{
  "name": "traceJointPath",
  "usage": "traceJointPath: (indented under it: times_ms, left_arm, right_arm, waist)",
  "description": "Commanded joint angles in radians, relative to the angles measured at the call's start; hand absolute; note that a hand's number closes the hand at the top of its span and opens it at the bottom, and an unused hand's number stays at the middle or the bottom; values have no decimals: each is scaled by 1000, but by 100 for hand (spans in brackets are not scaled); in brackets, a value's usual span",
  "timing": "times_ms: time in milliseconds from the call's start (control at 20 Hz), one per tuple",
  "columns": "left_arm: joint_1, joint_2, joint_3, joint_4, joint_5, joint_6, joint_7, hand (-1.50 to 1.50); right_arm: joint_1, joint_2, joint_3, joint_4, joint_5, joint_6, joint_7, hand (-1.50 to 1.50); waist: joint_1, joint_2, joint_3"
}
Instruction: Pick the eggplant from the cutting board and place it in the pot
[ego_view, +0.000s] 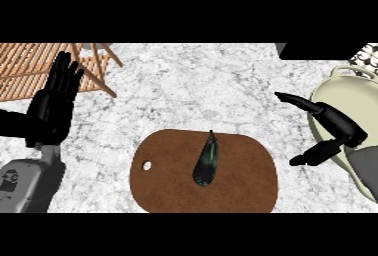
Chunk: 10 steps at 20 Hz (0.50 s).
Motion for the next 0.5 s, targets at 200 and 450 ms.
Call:
traceJointPath:
  times_ms: [200, 450]
  left_arm:
    - [-23, -11, 10, 21, -16, 3, 29, 0]
    - [26, -27, 27, 12, -21, -33, -33, 0]
  right_arm:
    - [-110, 15, 101, -205, 86, 102, 329, -150]
    - [-121, 132, 150, -160, 181, 94, 433, -150]
  waist:
    - [-16, -4, -1]
    - [-1, 1, 0]
